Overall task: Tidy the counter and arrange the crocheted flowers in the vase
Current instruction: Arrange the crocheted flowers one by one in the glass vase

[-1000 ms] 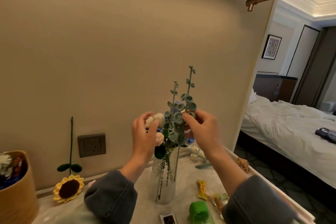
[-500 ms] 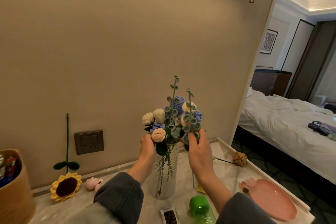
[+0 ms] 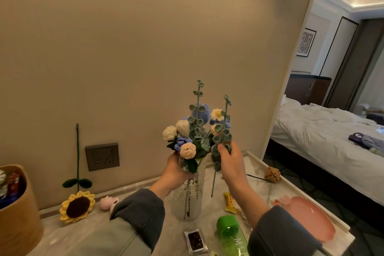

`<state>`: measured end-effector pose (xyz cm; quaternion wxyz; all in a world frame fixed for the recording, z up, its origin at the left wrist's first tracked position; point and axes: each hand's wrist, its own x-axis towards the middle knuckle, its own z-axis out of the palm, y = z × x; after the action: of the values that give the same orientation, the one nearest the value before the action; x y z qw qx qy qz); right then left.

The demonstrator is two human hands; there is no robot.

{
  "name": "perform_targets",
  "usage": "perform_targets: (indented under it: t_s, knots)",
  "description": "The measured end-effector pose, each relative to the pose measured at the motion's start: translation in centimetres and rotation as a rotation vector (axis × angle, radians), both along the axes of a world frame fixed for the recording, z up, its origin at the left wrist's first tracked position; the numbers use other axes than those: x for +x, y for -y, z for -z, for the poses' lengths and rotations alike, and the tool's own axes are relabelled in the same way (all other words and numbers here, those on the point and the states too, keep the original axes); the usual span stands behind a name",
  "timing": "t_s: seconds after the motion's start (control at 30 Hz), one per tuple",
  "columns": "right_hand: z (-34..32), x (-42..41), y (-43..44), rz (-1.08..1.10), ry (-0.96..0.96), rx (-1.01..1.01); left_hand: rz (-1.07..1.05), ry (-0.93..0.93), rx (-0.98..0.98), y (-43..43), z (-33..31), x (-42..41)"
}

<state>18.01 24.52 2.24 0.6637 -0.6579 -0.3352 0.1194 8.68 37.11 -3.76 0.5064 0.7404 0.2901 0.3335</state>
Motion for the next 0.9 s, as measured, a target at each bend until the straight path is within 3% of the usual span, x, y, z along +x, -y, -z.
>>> perform_targets:
  t_s: [0.2, 0.3, 0.43, 0.5, 0.6, 0.77, 0.9]
  knots:
    - [-0.2, 0.5, 0.6, 0.045, -0.016, 0.014, -0.150, 0.097, 0.033, 0.7, 1.2, 1.4]
    - [-0.3, 0.9, 1.5, 0.085, -0.004, 0.062, -0.330, 0.158, 0.026, 1.4, 1.7, 1.7]
    - [-0.9, 1.6, 2.8, 0.146, 0.023, 0.164, -0.598, -0.171, -0.019, 2.5, 1.6, 2.1]
    - [-1.4, 1.9, 3.3, 0.170, 0.043, 0.214, -0.644, -0.231, -0.023, 2.8, 1.3, 2.3]
    - [-2.5, 2.4, 3.7, 0.195, 0.049, 0.307, -0.608, -0.216, -0.053, 2.6, 1.2, 2.7]
    - [-4.7, 2.2, 2.4, 0.211, 0.087, 0.420, -0.449, 0.200, -0.025, 1.3, 1.2, 1.9]
    - [-5.8, 1.8, 0.6, 0.227, 0.060, 0.473, -0.295, 0.209, 0.057, 0.6, 1.4, 2.1]
